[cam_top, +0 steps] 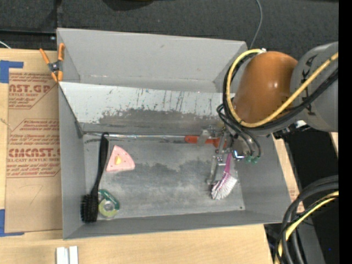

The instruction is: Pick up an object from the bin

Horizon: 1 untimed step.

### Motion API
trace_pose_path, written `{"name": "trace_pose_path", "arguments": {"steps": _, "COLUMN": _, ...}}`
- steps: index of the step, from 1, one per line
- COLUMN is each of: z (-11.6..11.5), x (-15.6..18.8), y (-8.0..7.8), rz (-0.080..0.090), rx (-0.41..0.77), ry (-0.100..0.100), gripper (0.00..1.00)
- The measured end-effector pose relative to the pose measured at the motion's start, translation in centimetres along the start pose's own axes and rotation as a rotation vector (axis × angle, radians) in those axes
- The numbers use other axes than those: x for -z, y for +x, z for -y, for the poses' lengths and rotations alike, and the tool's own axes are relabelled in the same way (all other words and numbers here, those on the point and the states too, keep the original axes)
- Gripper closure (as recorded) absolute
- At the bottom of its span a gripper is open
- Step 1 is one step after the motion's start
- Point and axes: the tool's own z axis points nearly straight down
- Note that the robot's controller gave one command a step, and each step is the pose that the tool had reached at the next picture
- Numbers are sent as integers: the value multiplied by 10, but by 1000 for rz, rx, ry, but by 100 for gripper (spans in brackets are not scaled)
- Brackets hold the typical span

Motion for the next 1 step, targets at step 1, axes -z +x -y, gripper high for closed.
{"name": "trace_pose_path", "arguments": {"steps": 1, "z": 0, "x": 0, "y": 0, "rz": 0, "rx": 0, "ry": 0, "gripper": 0}}
